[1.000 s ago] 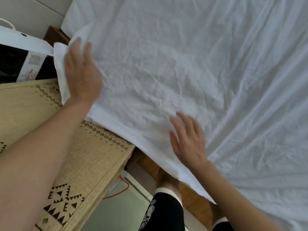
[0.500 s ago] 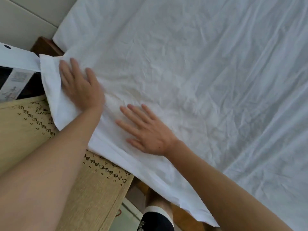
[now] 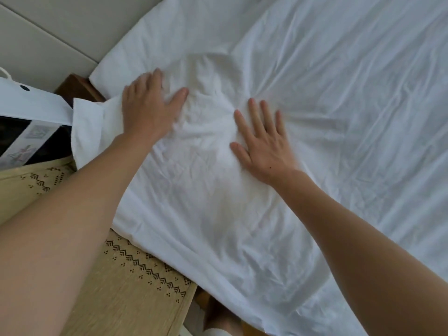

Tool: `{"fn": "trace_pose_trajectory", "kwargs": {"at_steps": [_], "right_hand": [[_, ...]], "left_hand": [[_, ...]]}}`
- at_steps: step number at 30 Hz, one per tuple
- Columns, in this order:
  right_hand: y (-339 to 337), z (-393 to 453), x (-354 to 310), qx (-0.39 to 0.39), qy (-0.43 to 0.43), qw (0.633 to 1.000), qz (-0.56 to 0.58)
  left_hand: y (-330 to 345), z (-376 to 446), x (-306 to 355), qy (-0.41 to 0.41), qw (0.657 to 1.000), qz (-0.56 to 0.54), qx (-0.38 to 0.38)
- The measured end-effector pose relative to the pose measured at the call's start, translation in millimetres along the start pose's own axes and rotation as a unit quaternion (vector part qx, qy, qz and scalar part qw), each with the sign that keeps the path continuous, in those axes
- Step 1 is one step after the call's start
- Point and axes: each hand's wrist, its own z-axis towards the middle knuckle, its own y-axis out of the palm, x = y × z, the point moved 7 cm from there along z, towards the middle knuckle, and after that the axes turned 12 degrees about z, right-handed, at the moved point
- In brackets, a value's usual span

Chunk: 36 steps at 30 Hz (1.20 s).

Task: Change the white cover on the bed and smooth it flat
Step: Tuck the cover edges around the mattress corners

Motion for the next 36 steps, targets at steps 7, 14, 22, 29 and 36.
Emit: {"fn": "trace_pose_trajectory", "kwargs": {"at_steps": [7, 14, 22, 29, 36], "right_hand": [[-15.4, -0.3, -0.8, -0.002, -0.002, 0.998, 0.067], [-134.3, 34.5, 9.4, 0.166, -0.078, 0.981, -0.063], [-122.9, 48.3, -0.3, -0.126, -0.18, 0.939, -0.266], [-120.5, -13.1, 34.0, -0.027, -0.181, 0.954, -0.237], [-108.6, -77.0, 78.9, 0.054, -0.156, 0.968, -0.189]], "left_hand": [[-7.8, -40.1, 18.1, 0.032, 0.991, -0.03, -0.127], [-36.9, -91.2, 39.2, 0.018, 1.0, 0.02, 0.006], [-0.7, -210.8, 91.2, -0.032, 0.998, -0.036, 0.035], [-3.2, -236.5, 100.6, 0.0, 0.994, 0.033, 0.106], [-5.9, -259.7, 81.0, -0.029, 0.989, 0.14, 0.04]]}}
